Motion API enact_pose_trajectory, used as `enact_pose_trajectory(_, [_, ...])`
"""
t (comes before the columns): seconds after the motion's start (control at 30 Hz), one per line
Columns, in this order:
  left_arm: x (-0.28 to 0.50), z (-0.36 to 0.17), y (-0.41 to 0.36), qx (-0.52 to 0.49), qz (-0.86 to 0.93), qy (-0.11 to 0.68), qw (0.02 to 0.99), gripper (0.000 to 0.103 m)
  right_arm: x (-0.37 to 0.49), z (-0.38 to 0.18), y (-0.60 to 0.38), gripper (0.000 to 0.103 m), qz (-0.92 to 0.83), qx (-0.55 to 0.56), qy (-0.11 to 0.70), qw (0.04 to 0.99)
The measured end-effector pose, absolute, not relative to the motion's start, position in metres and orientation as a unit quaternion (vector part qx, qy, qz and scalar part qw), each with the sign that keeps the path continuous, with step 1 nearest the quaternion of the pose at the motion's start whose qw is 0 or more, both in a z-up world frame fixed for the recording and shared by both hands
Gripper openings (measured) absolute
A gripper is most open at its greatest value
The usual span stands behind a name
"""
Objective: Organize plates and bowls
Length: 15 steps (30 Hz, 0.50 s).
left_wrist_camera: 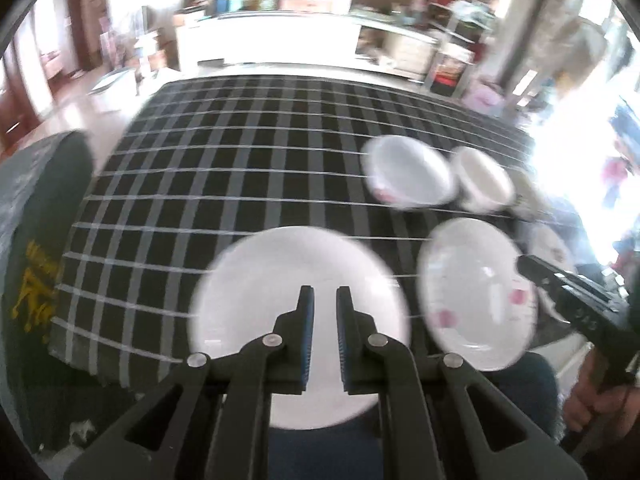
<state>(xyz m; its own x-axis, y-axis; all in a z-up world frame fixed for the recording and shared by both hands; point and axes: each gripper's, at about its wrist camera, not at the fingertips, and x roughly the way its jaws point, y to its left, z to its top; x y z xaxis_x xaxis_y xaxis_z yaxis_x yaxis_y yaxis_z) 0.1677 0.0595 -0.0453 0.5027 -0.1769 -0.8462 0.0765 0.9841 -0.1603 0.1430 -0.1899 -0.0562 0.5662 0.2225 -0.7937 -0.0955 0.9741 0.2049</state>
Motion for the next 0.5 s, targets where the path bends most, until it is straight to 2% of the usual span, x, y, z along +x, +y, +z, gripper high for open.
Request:
enact_pose_trajectory(0.2, [0.169, -0.061, -0.002, -0.030, -0.129, 0.511, 0.849, 0.009, 0.128, -0.067, -0.228, 0.023, 0.063, 0.070, 0.467, 0.879])
enact_pose_trajectory(0.5, [0.183, -0.096, -0.033, -0.035, -0.148, 0.549, 0.822, 0.009, 0.125, -0.078, -0.259, 0.023, 0.052, 0.073, 0.474, 0.876])
